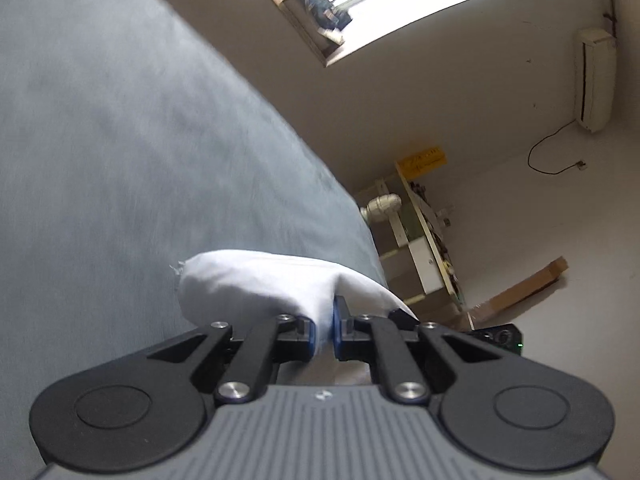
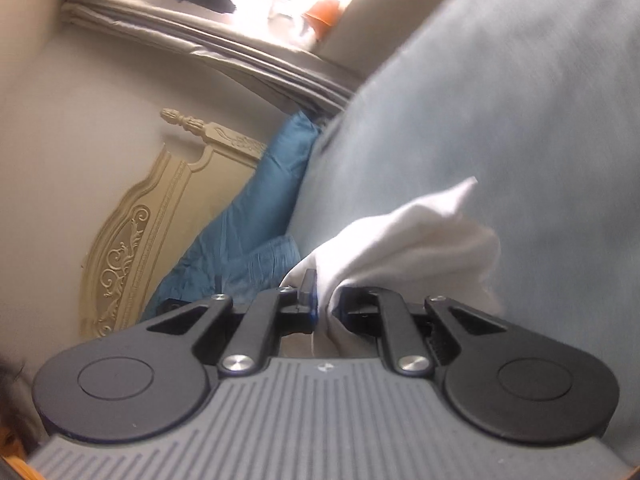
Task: Fold clothes
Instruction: 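Lift the pinched strip end with the left gripper and fold it over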
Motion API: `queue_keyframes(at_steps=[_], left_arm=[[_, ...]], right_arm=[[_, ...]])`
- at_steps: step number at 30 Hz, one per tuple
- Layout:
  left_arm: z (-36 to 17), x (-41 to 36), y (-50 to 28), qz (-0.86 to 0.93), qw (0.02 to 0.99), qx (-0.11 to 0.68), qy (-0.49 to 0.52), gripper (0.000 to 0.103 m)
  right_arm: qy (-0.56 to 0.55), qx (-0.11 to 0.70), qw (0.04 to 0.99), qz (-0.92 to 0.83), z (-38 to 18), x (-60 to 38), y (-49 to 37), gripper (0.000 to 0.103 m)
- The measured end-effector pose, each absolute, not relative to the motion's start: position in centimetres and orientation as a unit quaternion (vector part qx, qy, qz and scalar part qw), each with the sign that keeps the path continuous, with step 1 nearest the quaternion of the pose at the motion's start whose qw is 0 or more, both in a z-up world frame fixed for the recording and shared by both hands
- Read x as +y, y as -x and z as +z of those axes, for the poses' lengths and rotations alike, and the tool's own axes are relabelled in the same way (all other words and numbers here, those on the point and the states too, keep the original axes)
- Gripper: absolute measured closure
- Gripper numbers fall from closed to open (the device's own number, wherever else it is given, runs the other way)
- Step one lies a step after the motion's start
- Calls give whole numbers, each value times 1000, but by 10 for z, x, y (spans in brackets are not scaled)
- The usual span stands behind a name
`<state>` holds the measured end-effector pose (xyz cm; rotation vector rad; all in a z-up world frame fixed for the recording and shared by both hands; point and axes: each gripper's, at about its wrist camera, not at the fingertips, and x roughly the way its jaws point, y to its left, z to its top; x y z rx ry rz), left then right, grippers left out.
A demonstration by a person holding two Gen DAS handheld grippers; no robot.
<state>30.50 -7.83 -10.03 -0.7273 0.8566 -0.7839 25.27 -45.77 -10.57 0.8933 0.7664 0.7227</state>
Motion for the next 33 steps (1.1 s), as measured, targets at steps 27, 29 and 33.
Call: queue_keyframes(at_steps=[27, 29, 33], left_arm=[[-102, -57, -172, -435, 807, 338, 211, 94], [-108, -55, -157, -441, 800, 349, 210, 94], [-123, -52, -130, -455, 781, 380, 195, 94]], right_arm=[[-330, 278, 826, 363, -128, -439, -145, 94], [-328, 281, 826, 362, -133, -437, -124, 94], [-316, 302, 826, 355, -147, -430, -84, 93]])
